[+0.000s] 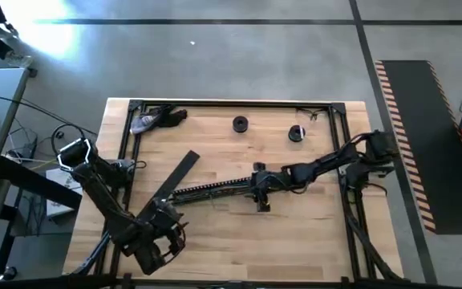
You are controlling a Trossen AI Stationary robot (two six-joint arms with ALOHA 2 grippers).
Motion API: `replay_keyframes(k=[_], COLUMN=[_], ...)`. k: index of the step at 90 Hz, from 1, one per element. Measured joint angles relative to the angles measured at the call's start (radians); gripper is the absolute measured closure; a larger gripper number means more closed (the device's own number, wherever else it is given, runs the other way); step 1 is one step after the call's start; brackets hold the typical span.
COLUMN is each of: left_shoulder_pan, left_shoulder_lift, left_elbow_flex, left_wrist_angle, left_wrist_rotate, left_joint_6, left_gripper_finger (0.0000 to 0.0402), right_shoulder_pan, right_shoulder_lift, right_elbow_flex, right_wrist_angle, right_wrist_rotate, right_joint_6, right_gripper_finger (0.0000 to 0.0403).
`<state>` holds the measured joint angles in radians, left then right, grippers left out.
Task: Ziptie cables
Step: Put the zip-tied cables into the black cable duct
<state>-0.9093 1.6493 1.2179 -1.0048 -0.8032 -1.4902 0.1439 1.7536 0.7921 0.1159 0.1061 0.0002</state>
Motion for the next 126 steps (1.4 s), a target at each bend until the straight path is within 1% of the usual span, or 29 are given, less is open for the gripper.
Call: replay_keyframes(k=[12,25,31,44,61,76,89,103,110,118,126], left_shoulder_pan=[0.001,0.003,0.005,0.005,0.006,0.016,0.049,0.092,0.118,0.143,0.181], left_shoulder_lift=[0.000,0.000,0.000,0.001,0.001,0.001,0.001,0.001,0.001,0.001,0.001], left_elbow_flex=[0.000,0.000,-0.001,-0.001,-0.001,-0.001,-0.001,-0.002,-0.002,-0.002,-0.002], left_wrist_angle=[0.009,0.009,0.009,0.009,0.008,0.006,0.004,-0.008,-0.019,-0.042,-0.146], left_wrist_rotate=[0.000,-0.003,-0.002,0.004,0.004,0.004,0.004,0.004,0.004,0.016,0.091], left_joint_6=[0.000,0.000,0.000,0.000,0.000,-0.014,-0.024,0.049,0.079,0.081,-0.026], left_gripper_finger=[0.0269,0.0269,0.0269,0.0269,0.0269,0.0269,0.0269,0.0269,0.0269,0.0269,0.0269], right_shoulder_pan=[0.003,0.022,0.036,0.097,0.215,0.308,0.364,0.413,0.434,0.442,0.446], right_shoulder_lift=[-0.006,-0.027,-0.040,-0.064,-0.102,-0.144,-0.184,-0.200,-0.200,-0.200,-0.204], right_elbow_flex=[0.001,0.001,0.002,0.002,-0.003,-0.007,-0.007,-0.006,-0.006,-0.006,-0.001], right_wrist_angle=[-0.055,-0.171,-0.243,-0.388,-0.515,-0.573,-0.613,-0.605,-0.600,-0.583,-0.574], right_wrist_rotate=[0.003,0.016,0.019,0.036,0.042,0.021,0.020,0.012,0.013,0.014,0.015], right_joint_6=[0.049,0.120,0.159,0.257,0.340,0.371,0.446,0.478,0.491,0.493,0.493], right_gripper_finger=[0.0293,0.0379,0.0395,0.0396,0.0400,0.0401,0.0401,0.0399,0.0387,0.0360,0.0321])
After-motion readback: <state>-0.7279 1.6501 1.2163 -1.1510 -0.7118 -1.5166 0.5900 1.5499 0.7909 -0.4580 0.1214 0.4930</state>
